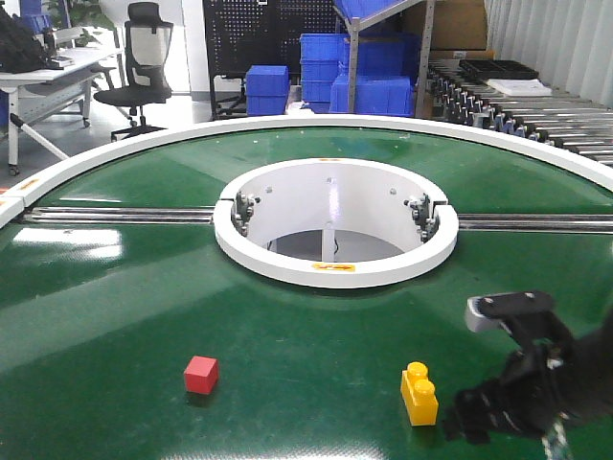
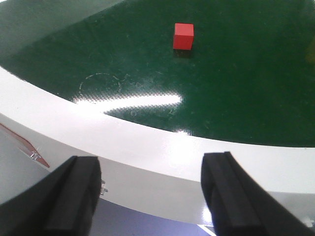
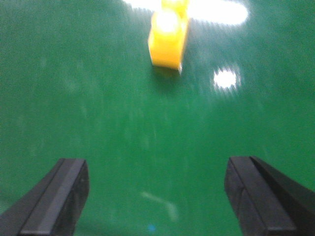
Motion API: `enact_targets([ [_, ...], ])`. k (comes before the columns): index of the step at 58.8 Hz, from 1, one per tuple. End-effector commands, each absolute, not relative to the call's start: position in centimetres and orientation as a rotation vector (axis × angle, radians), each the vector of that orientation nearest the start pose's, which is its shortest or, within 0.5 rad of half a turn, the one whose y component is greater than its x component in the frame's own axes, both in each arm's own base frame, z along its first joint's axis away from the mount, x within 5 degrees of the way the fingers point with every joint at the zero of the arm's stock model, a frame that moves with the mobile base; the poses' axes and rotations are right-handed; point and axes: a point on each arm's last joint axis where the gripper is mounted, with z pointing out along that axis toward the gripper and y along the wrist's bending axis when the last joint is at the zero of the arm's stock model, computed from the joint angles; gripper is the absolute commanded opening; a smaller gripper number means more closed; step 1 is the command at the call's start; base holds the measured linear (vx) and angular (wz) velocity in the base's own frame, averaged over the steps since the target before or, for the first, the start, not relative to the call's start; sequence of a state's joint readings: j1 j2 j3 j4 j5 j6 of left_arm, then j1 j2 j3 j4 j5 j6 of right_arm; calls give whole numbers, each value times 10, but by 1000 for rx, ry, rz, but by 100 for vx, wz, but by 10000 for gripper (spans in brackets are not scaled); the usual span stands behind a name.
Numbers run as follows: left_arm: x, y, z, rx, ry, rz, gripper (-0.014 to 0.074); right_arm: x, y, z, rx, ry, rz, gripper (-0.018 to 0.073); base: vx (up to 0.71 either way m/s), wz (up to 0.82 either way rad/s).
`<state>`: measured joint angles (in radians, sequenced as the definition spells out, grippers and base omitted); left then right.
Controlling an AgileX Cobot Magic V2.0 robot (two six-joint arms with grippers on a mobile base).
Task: Pick red and yellow blocks into blue bin
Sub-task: 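Lower the right gripper onto the yellow brick, close and lift it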
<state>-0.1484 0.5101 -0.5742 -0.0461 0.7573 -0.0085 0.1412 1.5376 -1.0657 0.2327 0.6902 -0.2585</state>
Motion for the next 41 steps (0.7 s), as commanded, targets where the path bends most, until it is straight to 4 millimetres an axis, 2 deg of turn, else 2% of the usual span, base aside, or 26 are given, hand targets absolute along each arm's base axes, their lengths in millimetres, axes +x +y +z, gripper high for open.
enact_targets([
  [1, 95, -18, 316, 132, 2085, -165, 555, 333, 61, 271, -329, 2505, 218, 603, 0, 0],
  [8, 95, -18, 316, 132, 2085, -165, 555, 359, 65, 261, -330, 2522, 219, 601, 0, 0],
  [20, 96, -18, 316, 133, 2074, -163, 555, 393, 92, 246, -435, 2513, 140, 601, 0, 0],
  [31, 98, -19, 309, 137, 2075, -159, 555, 421, 92, 233, -202, 2540, 77, 598, 0, 0],
  [41, 98, -19, 307, 137, 2074, -159, 555, 436, 94, 219, -192, 2543, 61, 589, 0, 0],
])
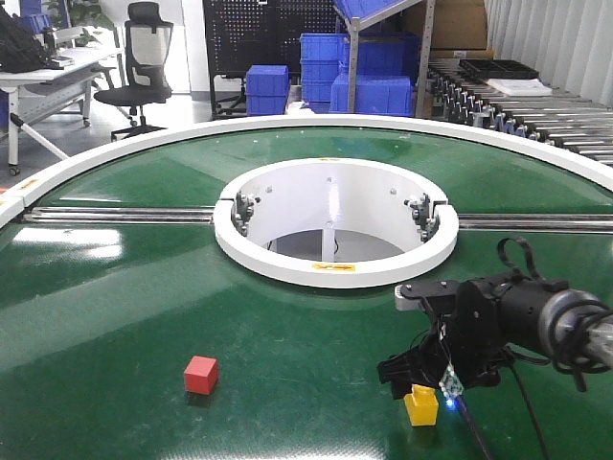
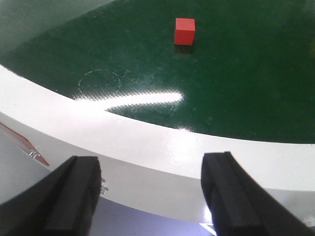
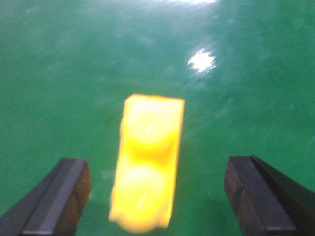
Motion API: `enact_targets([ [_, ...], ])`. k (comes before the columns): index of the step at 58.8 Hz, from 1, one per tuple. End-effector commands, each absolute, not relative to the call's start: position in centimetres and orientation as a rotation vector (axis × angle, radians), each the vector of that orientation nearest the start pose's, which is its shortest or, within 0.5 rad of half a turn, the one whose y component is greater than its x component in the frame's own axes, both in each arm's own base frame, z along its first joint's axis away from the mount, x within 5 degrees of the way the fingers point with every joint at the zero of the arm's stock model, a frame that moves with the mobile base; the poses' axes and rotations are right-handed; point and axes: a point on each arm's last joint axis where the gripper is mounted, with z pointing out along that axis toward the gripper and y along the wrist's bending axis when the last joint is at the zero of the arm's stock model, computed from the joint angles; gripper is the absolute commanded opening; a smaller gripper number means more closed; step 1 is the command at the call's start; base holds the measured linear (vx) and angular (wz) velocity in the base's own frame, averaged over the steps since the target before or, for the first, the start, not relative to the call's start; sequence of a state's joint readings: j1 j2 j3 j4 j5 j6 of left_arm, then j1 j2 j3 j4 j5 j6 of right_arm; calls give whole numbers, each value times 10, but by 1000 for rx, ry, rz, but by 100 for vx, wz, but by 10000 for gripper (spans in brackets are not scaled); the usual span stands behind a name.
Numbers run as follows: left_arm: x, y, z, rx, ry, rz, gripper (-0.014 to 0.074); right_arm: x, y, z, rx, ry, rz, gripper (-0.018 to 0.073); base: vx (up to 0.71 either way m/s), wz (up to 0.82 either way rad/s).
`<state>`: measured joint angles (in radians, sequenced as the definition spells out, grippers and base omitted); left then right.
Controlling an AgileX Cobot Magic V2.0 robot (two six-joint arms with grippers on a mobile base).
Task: Pick red and yellow blocks into blue bin
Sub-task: 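Lower the right gripper onto the yellow brick, close and lift it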
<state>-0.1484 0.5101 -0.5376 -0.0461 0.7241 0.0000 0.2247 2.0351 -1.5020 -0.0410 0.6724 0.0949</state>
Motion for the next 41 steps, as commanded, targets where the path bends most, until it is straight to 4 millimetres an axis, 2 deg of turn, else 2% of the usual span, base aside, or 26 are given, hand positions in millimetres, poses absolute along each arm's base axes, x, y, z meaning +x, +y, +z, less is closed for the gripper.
enact_targets([
  [1, 98, -19, 307, 137, 2074, -159, 555, 437, 94, 219, -191, 2539, 62, 587, 0, 0],
  [10, 98, -19, 307, 137, 2071, -158, 555, 443, 96, 205, -197, 2544, 59, 582, 0, 0],
  [20, 98, -19, 307, 137, 2071, -158, 555, 442, 95, 203, -202, 2562, 54, 556, 0, 0],
  [35, 98, -19, 308, 136, 2069, -158, 555, 438, 94, 202, -196, 2604, 48, 314, 0, 0],
  [41, 98, -19, 308, 136, 2069, -158, 555, 434, 95, 212, -181, 2604, 66, 246, 0, 0],
])
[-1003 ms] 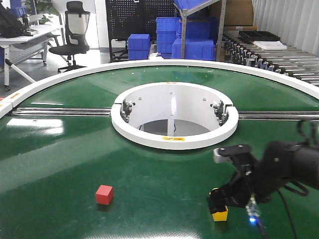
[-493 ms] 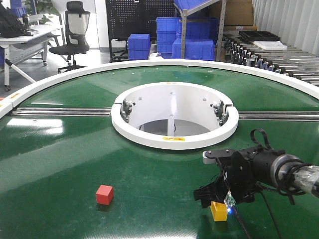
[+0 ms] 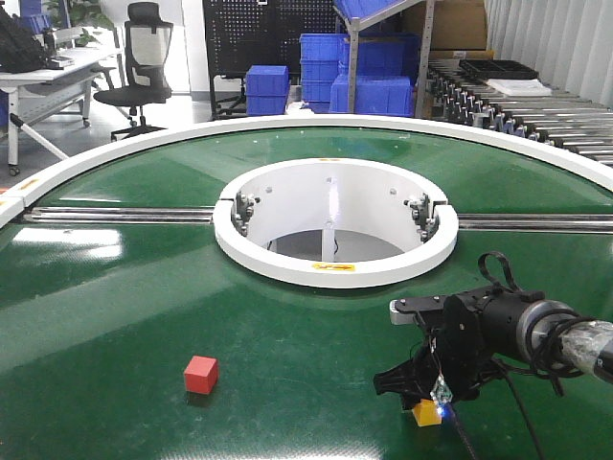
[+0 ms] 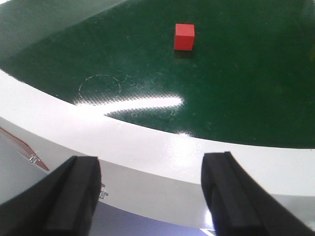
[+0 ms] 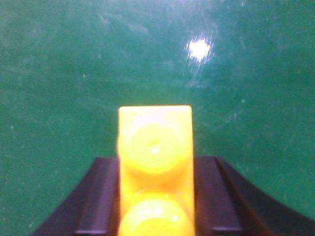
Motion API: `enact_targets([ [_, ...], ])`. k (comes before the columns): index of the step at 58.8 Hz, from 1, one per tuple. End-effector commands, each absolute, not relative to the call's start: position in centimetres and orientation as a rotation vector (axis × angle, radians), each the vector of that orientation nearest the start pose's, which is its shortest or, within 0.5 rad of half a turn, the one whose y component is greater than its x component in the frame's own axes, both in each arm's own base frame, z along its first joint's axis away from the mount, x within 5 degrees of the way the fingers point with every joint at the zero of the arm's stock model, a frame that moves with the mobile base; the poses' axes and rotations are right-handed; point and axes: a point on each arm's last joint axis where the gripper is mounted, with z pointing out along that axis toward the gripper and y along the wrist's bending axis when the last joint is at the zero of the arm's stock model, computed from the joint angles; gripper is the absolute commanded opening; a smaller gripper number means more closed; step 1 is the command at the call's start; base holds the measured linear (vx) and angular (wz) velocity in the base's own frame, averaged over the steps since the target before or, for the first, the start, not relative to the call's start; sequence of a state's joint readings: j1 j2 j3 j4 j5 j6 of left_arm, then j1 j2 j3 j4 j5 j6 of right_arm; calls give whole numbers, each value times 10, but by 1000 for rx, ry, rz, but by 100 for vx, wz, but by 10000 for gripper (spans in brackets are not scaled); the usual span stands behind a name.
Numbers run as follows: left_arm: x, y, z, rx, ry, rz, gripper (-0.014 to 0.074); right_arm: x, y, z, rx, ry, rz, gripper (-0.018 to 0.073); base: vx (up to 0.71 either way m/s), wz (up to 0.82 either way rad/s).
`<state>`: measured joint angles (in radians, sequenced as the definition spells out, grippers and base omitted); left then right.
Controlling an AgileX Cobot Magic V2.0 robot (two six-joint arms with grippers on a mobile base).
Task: Pick red and yellow blocks into blue bin
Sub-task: 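Lower the right gripper onto the yellow brick, close and lift it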
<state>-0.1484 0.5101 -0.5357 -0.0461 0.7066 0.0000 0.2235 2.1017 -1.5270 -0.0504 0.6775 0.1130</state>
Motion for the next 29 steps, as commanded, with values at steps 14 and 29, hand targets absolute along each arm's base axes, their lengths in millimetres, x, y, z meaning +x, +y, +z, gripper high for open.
enact_targets([
  [14, 98, -19, 308, 136, 2069, -158, 555, 406, 93, 261, -207, 2521, 114, 231, 0, 0],
  [29, 98, -19, 308, 135, 2066, -161, 555, 323, 96, 292, -399, 2352, 121, 231, 0, 0],
])
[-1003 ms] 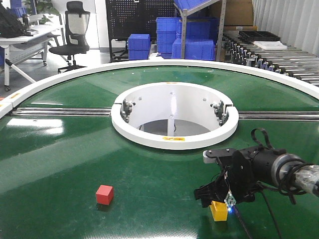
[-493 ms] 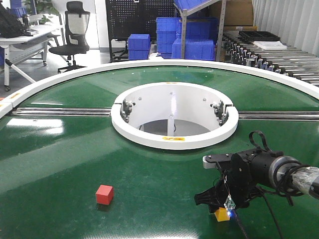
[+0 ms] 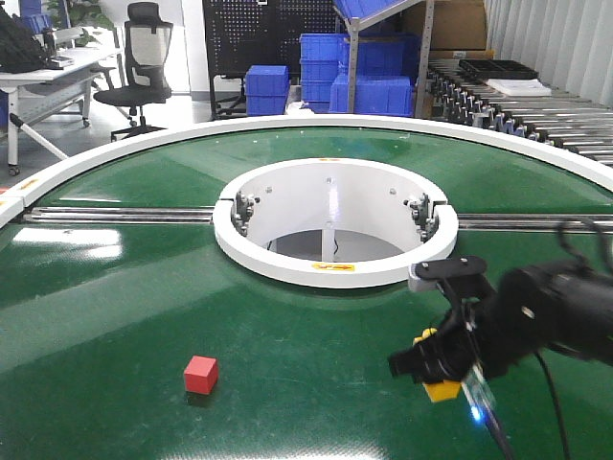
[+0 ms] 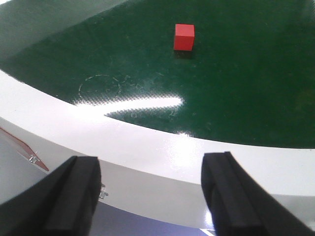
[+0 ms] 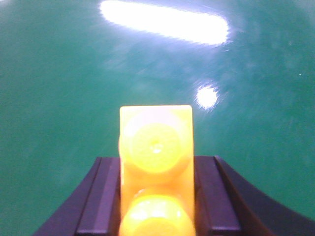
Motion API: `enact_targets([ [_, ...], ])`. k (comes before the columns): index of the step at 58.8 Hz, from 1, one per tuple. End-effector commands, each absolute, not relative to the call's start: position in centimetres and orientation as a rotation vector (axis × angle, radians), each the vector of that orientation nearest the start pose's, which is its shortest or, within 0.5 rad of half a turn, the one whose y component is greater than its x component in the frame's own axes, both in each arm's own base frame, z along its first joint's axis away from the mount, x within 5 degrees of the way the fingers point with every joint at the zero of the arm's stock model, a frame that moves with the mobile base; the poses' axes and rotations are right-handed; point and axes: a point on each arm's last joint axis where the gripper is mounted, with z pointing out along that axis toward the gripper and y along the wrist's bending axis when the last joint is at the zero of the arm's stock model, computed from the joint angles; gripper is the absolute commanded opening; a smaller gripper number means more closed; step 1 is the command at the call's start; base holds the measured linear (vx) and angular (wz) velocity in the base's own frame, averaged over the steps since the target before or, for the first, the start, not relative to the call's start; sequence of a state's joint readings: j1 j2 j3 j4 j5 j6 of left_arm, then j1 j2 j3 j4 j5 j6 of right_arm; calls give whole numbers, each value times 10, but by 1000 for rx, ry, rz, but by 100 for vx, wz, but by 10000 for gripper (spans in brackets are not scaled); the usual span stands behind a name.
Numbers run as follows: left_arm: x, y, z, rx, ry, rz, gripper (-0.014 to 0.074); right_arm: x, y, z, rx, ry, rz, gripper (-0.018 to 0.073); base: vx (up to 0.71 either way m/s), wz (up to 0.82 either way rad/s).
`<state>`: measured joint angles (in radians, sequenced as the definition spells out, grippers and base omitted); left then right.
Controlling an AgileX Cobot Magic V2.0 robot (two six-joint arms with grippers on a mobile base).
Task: Pick red and yellow blocks into blue bin
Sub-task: 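Lower the right gripper onto the yellow brick, close and lift it, then lower the left gripper onto the red cube, close and lift it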
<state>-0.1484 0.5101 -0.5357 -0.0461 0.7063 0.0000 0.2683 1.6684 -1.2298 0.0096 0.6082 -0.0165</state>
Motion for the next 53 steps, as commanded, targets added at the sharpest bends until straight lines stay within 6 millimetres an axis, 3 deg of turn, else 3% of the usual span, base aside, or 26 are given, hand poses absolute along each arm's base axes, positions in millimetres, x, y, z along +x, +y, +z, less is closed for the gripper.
enact_targets([
  [1, 98, -19, 308, 135, 2066, -161, 555, 317, 97, 293, -405, 2348, 126, 231, 0, 0],
  [16, 98, -19, 309, 130, 2058, -170, 555, 239, 80, 301, -419, 2288, 152, 231, 0, 0],
  [26, 98, -20, 309, 126, 2060, -179, 555, 206, 69, 298, -416, 2265, 154, 231, 0, 0],
  [39, 107, -32, 317, 261, 2094, -258, 563, 190, 64, 296, -418, 2250, 152, 231, 0, 0],
  [53, 154, -62, 312, 495, 2242, -316, 604, 190, 64, 296, -417, 2248, 152, 231, 0, 0],
])
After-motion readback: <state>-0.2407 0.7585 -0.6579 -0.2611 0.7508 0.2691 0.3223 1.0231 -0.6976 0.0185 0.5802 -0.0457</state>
